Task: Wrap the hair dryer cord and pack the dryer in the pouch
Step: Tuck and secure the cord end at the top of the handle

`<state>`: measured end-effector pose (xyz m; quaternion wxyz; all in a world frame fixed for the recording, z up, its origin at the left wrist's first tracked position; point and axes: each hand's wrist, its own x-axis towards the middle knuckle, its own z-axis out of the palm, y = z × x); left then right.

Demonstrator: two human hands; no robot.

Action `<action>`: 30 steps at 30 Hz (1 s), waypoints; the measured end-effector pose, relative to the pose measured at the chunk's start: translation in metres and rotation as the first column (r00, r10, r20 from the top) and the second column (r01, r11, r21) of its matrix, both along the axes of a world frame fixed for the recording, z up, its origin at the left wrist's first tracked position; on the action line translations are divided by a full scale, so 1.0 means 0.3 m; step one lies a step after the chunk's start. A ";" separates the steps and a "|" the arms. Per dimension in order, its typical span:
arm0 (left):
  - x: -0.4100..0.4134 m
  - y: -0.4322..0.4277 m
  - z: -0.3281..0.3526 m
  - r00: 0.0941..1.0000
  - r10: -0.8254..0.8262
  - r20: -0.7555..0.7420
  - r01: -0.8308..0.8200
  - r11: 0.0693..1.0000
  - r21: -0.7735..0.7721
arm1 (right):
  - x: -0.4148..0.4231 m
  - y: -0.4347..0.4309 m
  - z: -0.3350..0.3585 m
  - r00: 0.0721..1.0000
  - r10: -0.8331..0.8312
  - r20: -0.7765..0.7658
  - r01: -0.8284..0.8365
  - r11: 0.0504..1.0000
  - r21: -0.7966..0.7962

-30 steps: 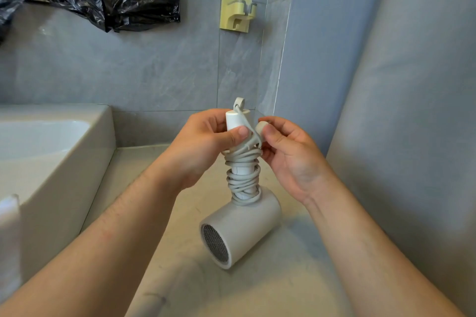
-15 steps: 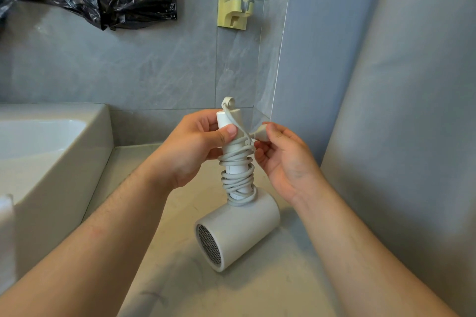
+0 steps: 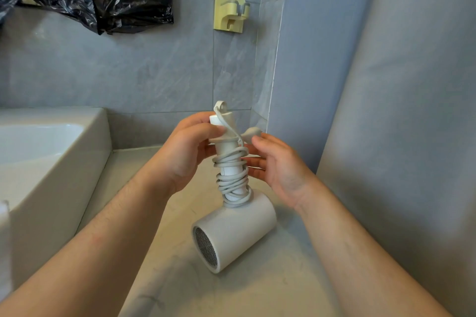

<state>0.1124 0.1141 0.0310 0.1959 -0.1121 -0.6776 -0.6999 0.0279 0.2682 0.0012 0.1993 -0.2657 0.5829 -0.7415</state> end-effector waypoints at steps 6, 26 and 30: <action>-0.001 0.014 0.011 0.991 0.129 0.019 -0.129 0.991 0.020 | -0.015 0.004 -0.007 0.998 0.017 0.065 -0.010 0.994 -0.113; -0.021 -0.028 -0.012 0.972 0.209 0.110 -0.224 0.963 0.150 | 0.011 -0.025 -0.069 0.968 0.241 -0.067 -0.215 0.939 0.269; -0.032 -0.030 0.059 0.964 0.190 0.184 -0.212 0.972 0.107 | 0.029 -0.030 -0.011 0.981 0.193 -0.011 -0.180 0.936 0.303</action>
